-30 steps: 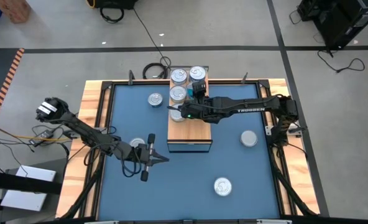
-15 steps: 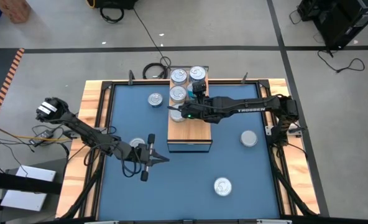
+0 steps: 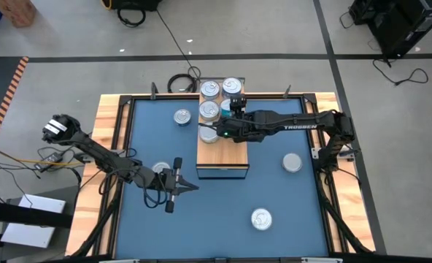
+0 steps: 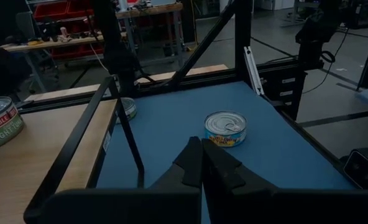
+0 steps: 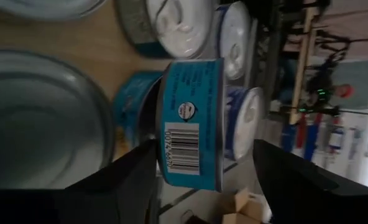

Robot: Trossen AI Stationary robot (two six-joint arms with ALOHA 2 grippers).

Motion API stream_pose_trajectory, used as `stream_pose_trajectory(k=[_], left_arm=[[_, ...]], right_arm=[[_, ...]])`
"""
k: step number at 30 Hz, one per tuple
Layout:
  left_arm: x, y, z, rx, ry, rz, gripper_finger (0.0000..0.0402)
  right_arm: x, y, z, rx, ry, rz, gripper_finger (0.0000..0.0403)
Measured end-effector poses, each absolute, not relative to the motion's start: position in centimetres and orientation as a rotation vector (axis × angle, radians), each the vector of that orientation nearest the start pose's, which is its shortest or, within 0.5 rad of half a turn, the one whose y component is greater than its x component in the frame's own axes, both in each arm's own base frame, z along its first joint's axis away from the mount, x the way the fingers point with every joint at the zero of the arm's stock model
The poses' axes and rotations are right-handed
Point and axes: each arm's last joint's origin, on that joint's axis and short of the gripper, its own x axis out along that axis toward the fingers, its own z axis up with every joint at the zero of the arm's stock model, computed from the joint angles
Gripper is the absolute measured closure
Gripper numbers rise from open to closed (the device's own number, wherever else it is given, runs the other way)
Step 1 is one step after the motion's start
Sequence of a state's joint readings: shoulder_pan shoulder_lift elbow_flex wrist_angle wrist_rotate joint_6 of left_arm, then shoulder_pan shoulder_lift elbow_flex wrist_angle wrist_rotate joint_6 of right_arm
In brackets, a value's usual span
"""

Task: Stack canned seafood by type on shelf
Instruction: Stack the yellow-blue tuna can on top of the other yellow-blue tuna can on the shelf

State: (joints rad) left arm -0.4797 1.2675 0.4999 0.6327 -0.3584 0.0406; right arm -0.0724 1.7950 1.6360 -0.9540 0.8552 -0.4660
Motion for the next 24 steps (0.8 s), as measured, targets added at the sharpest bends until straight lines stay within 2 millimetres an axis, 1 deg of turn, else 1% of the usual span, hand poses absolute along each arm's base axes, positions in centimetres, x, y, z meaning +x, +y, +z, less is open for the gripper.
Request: stream_pose_trajectory(k=[3,7,14,19,24], left_arm=[[22.9,-10.8,21.6,0.096,0.122,-0.124,0.0396],[22.9,-10.8,21.6,0.095,0.122,-0.124,0.0396],[22.9,-10.8,21.5,0.077,0.127,-0.123,0.0396],[22.9,-10.8,21.5,0.078,0.130,-0.123,0.0396],[22.9,-10.8,21.4,0.077,0.137,-0.123,0.0396]], right_arm=[[36.5,-5.1,30.2,-0.772,1.254,-0.562,0.0138],[36.4,-5.6,30.2,-0.740,1.254,-0.579,0.0140],[36.1,-6.9,30.0,-0.603,1.245,-0.587,0.0129],[35.9,-7.1,30.0,-0.585,1.257,-0.588,0.0126],[35.6,-6.9,30.5,-0.581,1.243,-0.591,0.0132]])
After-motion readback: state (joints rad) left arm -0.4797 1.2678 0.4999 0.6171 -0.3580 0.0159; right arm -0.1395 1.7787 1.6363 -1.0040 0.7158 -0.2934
